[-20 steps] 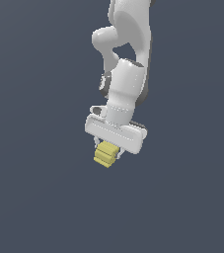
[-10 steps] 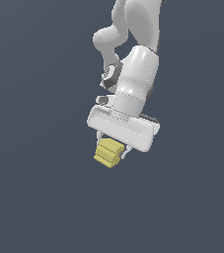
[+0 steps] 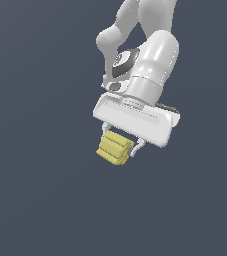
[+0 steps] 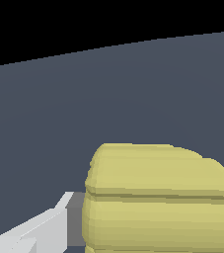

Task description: Pick up the object and move it to a goal position.

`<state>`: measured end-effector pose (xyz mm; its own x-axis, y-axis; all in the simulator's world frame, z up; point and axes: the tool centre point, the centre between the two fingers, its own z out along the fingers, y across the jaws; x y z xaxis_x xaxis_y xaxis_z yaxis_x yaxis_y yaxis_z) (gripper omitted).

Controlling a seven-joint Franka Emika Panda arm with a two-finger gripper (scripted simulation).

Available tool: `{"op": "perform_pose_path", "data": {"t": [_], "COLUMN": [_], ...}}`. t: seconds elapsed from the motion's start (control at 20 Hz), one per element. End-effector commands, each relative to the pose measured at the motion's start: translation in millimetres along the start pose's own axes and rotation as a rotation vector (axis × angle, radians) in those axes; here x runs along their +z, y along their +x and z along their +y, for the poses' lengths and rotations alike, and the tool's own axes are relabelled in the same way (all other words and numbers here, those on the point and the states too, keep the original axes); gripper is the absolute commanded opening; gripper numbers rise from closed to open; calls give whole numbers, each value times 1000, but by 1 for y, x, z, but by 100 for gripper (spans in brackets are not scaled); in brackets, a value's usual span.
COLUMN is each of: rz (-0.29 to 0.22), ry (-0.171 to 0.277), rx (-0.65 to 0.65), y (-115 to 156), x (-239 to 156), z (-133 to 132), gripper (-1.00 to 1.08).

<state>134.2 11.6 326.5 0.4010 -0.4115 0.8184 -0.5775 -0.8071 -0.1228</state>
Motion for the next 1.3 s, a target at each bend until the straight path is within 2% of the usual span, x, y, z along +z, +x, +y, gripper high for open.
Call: {"op": "perform_pose_path", "data": {"t": [0.0, 0.5, 0.75, 1.0, 1.25], "rz": [50, 267, 358, 420, 449], "ry": [-3, -24, -37, -49, -57], "rx": [19, 104, 140, 165, 176], "y": [14, 69, 89, 102, 107], "x": [-10, -58, -80, -95, -102], "z": [-8, -36, -46, -52, -54], "gripper": [-100, -100, -100, -100, -100]}}
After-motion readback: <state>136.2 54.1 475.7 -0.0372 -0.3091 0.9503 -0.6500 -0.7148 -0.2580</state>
